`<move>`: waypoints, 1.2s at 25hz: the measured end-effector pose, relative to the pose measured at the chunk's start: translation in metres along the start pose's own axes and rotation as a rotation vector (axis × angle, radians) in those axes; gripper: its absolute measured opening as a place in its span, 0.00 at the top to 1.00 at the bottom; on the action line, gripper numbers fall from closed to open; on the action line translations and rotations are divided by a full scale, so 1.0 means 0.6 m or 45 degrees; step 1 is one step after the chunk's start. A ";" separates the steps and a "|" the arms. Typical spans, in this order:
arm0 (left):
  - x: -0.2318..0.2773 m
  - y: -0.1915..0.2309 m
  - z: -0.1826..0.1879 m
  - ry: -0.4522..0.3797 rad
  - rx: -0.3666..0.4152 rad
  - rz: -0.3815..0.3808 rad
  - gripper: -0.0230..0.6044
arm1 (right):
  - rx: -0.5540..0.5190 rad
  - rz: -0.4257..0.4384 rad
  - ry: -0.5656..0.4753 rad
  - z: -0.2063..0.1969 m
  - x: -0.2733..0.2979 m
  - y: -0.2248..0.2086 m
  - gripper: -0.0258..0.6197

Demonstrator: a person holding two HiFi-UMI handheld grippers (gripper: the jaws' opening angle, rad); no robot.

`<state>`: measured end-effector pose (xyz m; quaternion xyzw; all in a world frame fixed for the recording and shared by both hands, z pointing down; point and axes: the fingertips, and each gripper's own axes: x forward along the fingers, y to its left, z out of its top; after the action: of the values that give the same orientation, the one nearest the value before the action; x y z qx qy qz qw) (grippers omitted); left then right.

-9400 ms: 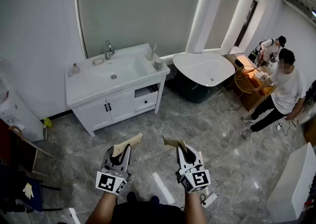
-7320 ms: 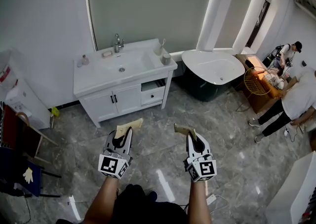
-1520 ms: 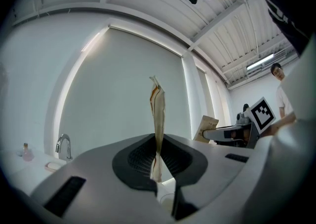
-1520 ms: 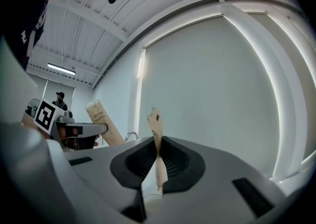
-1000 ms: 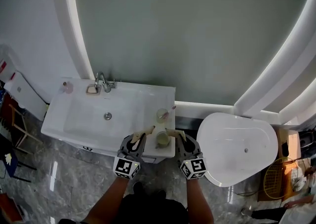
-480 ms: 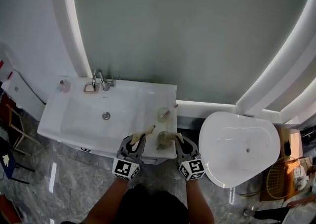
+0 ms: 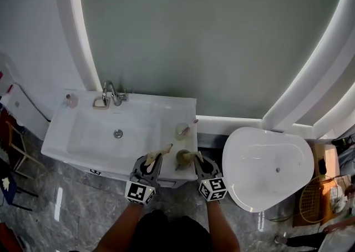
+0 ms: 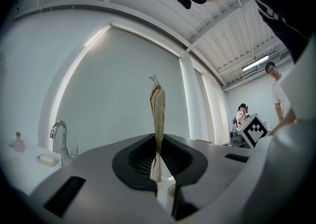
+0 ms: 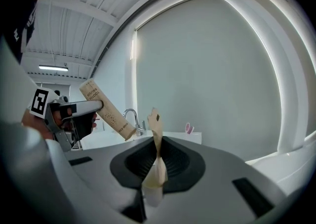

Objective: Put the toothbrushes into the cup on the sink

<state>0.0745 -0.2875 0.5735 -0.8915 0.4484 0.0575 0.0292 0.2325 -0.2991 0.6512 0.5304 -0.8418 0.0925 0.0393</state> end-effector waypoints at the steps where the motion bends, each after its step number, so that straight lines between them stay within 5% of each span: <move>1: -0.001 -0.001 0.001 0.002 0.003 -0.001 0.89 | 0.001 -0.004 0.006 -0.004 0.000 -0.001 0.88; 22: -0.025 0.007 -0.005 0.019 0.006 0.019 0.89 | -0.015 -0.025 0.088 -0.052 0.026 0.001 0.88; 25: -0.027 0.010 -0.003 0.015 0.002 0.020 0.89 | 0.004 -0.015 0.068 -0.047 0.028 0.003 0.62; 30: -0.022 0.012 0.001 0.015 0.000 0.019 0.89 | -0.002 0.004 0.052 -0.043 0.030 0.006 0.55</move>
<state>0.0609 -0.2811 0.5743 -0.8885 0.4551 0.0523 0.0262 0.2205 -0.3083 0.6790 0.5269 -0.8418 0.1028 0.0568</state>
